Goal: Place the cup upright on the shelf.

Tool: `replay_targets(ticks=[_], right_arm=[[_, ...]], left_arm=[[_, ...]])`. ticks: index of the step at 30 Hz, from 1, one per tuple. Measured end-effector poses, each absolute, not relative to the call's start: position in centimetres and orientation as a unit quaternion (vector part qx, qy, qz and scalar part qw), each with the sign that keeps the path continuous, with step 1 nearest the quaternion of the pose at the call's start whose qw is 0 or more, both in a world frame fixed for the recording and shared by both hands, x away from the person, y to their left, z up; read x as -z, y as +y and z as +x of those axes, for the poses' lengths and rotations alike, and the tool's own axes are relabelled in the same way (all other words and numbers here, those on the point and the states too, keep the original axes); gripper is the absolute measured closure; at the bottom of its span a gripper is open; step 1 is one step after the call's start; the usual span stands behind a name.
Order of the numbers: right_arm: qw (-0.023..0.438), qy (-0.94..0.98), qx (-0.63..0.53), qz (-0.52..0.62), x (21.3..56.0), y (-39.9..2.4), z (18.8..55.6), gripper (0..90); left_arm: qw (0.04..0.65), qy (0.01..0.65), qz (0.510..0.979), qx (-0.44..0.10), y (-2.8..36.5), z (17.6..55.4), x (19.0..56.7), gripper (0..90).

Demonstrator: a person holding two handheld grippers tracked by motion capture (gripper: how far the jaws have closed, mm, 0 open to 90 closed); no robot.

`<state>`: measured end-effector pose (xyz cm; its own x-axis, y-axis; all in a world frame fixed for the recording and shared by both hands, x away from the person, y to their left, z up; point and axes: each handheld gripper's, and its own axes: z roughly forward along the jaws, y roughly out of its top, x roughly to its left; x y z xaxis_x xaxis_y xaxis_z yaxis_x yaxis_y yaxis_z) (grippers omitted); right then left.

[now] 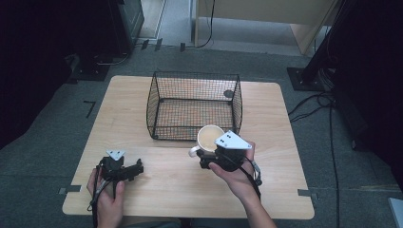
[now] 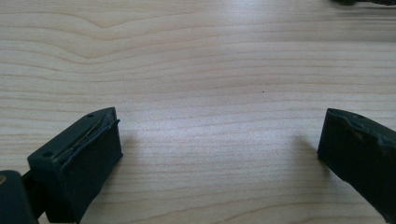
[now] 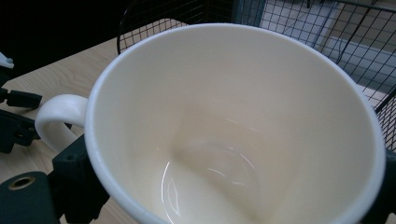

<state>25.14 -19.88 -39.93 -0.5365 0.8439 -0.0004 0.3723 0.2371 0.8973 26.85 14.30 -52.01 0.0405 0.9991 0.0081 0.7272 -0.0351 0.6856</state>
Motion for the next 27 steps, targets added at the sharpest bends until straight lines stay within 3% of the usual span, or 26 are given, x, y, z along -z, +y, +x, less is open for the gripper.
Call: replay_targets(ticks=[27], right_arm=[[0.297, 0.713, -0.488, 0.406, 36.3, -19.7, 28.9, 8.0]], left_arm=[[0.263, 0.642, 0.672, -0.258, 14.3, 26.8, 52.0, 0.0]])
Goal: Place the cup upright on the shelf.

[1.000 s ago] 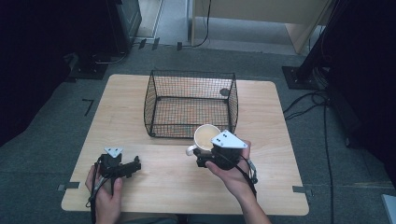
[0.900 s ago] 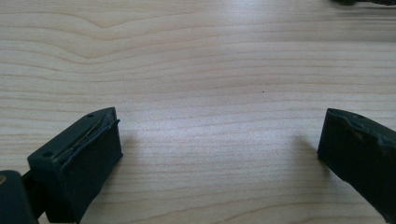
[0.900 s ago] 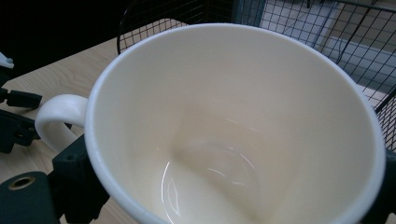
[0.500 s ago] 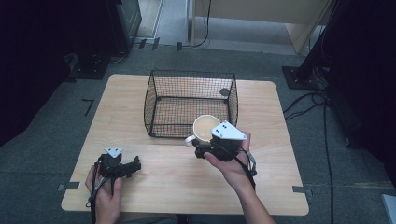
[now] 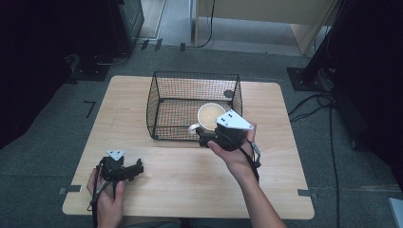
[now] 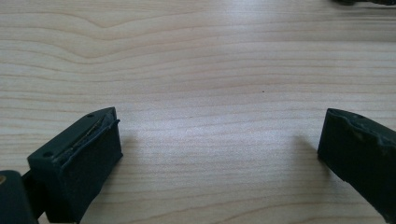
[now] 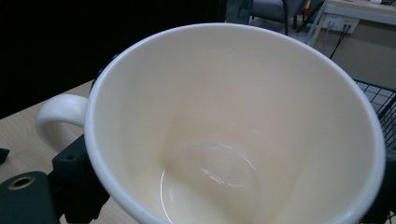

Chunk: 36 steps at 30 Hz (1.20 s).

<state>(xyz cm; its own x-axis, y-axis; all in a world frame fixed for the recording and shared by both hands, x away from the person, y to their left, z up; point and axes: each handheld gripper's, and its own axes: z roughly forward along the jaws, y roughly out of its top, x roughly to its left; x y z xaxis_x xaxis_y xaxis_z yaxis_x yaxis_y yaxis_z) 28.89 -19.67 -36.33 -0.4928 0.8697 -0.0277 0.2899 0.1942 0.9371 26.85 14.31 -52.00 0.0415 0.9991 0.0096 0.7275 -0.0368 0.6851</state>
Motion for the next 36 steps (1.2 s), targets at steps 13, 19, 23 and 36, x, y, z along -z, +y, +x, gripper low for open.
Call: replay_targets(ticks=[13, 19, 23, 36], right_arm=[[0.323, 0.703, -0.486, 0.407, 36.0, -19.5, 32.3, 8.0], [0.331, 0.7, -0.484, 0.407, 36.3, -19.3, 34.0, 8.0], [0.328, 0.695, -0.485, 0.417, 36.6, -19.5, 35.7, 8.0], [0.298, 0.703, -0.495, 0.415, 38.2, -19.2, 39.7, 8.1]], left_arm=[[0.263, 0.642, 0.672, -0.258, 14.3, 26.8, 52.0, 0.0], [0.263, 0.642, 0.672, -0.258, 14.3, 26.9, 52.0, 0.0], [0.264, 0.641, 0.673, -0.259, 14.3, 26.9, 52.0, 0.0], [0.263, 0.64, 0.674, -0.258, 14.3, 26.8, 52.0, 0.0]])
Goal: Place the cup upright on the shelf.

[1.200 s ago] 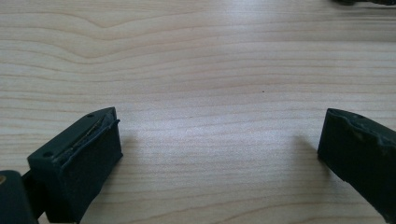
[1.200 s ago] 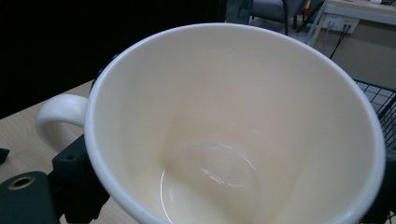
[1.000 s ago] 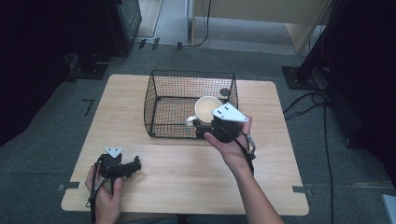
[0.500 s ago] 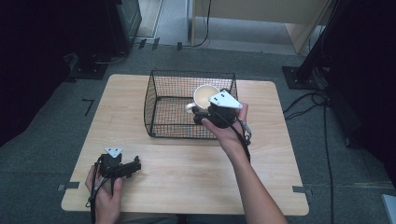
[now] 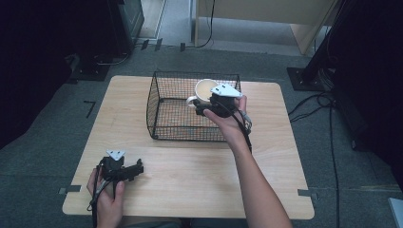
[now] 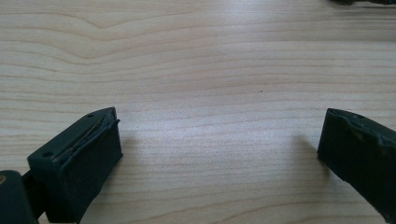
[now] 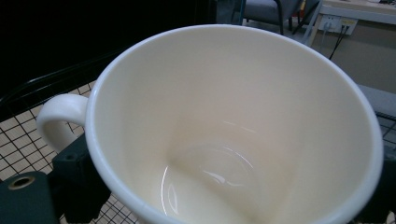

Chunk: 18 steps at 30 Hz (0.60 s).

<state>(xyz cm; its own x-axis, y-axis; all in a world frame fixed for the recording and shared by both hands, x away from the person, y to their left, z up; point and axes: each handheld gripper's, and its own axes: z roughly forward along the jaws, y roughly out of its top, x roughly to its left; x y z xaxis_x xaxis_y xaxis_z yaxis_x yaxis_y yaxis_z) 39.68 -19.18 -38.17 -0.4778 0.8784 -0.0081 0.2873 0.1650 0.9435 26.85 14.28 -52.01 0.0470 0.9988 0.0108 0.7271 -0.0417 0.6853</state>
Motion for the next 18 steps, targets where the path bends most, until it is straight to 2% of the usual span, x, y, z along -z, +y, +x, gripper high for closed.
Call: replay_targets(ticks=[18], right_arm=[[0.281, 0.722, -0.469, 0.423, 41.3, -18.9, 44.2, 8.0]], left_arm=[[0.263, 0.64, 0.674, -0.258, 14.3, 26.8, 52.0, 0.0]])
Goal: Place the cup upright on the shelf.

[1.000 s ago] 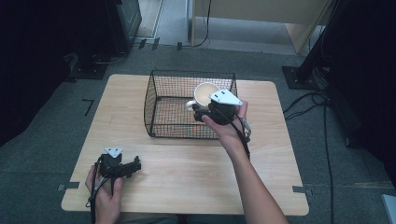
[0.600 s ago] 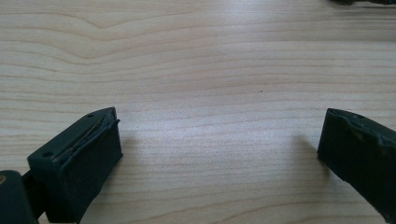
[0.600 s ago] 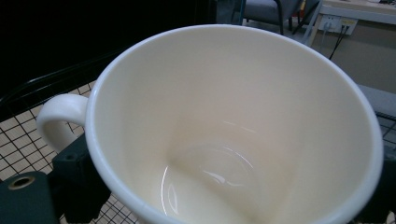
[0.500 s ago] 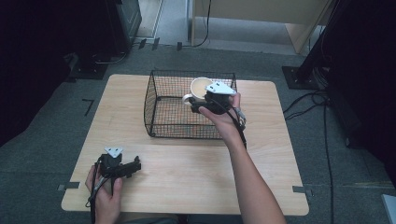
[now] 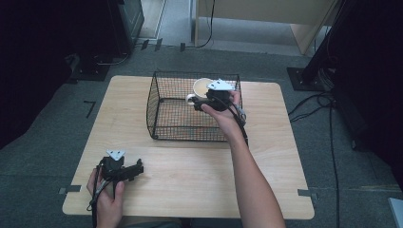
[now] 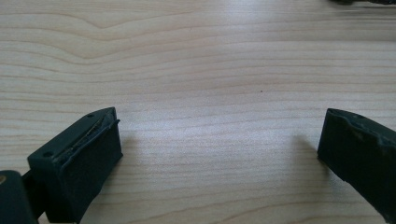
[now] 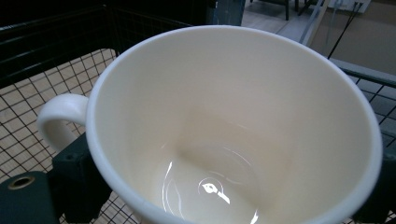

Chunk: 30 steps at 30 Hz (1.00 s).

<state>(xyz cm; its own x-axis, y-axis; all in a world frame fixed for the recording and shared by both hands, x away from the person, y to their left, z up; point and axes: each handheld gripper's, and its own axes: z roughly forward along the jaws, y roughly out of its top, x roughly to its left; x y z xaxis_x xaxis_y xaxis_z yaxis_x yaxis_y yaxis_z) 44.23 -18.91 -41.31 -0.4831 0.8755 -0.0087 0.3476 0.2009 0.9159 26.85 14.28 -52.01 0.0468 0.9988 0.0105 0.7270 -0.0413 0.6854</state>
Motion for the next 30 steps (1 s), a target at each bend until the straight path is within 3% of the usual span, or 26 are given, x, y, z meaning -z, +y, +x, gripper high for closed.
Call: replay_targets(ticks=[14, 21, 30], right_arm=[[0.249, 0.77, -0.412, 0.418, 44.2, -18.4, 46.8, 8.0], [0.213, 0.796, -0.384, 0.416, 45.0, -18.2, 47.2, 8.0], [0.204, 0.816, -0.346, 0.416, 45.5, -17.9, 47.4, 8.0]], left_arm=[[0.263, 0.64, 0.674, -0.258, 14.3, 26.8, 52.0, 0.0], [0.263, 0.64, 0.674, -0.258, 14.3, 26.8, 52.0, 0.0], [0.263, 0.64, 0.674, -0.258, 14.3, 26.8, 52.0, 0.0]])
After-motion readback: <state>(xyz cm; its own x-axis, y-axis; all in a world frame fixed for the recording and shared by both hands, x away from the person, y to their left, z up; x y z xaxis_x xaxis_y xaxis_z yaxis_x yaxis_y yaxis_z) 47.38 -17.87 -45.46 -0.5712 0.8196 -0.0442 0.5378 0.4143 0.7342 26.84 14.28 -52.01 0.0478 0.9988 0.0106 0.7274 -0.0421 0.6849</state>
